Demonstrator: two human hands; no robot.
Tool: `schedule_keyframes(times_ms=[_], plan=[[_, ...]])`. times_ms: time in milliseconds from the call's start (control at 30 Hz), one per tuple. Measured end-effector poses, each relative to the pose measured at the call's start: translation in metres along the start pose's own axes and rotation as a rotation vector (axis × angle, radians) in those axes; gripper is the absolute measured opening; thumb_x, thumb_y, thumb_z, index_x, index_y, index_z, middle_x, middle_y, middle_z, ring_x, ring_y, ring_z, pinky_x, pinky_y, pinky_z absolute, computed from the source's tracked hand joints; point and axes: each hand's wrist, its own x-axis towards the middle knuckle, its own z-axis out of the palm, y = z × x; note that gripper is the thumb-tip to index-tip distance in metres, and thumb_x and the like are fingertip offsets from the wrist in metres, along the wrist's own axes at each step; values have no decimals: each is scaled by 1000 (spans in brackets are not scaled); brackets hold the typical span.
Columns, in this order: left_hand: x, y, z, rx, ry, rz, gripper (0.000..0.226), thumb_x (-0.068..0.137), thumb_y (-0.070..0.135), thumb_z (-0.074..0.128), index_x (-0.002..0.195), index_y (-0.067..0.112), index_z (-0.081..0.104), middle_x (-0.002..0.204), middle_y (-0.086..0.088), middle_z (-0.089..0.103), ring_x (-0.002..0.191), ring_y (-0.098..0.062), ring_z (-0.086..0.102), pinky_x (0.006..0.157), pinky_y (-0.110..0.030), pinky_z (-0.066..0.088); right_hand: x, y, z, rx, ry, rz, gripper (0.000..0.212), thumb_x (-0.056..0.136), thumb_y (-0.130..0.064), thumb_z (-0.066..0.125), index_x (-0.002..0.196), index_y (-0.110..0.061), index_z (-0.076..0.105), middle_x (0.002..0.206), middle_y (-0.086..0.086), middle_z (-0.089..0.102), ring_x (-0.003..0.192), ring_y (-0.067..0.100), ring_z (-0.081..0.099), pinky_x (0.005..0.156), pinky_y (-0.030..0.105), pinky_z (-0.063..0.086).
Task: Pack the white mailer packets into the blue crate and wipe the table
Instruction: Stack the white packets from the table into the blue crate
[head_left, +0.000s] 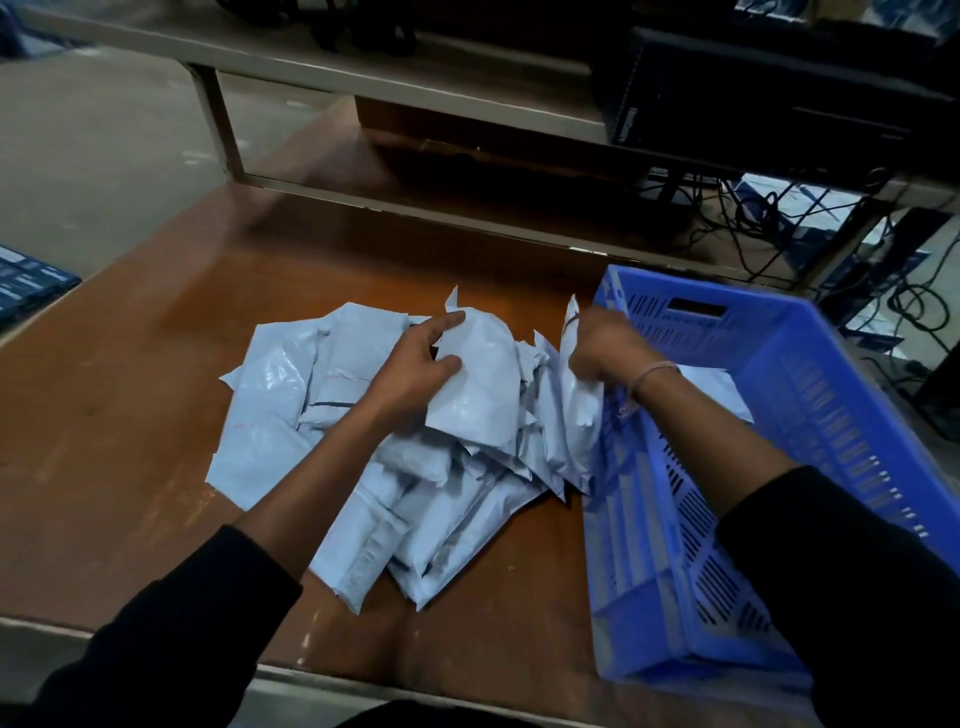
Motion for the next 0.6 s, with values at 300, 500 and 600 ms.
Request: schedule_keyframes(times_ms=[300, 500, 600], plan=[[1, 19, 17, -294, 88, -46, 48, 100, 8, 52, 144, 26, 54, 144, 5, 57, 131, -18, 56, 102, -34, 54, -8, 11, -42, 977, -23, -57, 46, 59, -11, 66, 104, -22, 63, 105, 15, 71, 100, 38, 68, 78, 47, 57], [0, 29, 25, -522, 110, -52, 43, 100, 20, 64, 143, 18, 54, 130, 11, 64, 121, -10, 62, 94, -24, 55, -7, 1, 1, 1039, -71, 74, 24, 87, 2, 65, 106, -11, 57, 105, 16, 65, 86, 27, 64, 61, 35, 56], [-4, 27, 24, -348, 47, 22, 68, 90, 24, 78, 149, 24, 45, 134, 20, 55, 121, 3, 56, 92, -17, 54, -6, 1, 14, 997, 5, 114, 20, 88, -7, 70, 82, -14, 53, 88, 13, 63, 75, 25, 61, 61, 36, 56]])
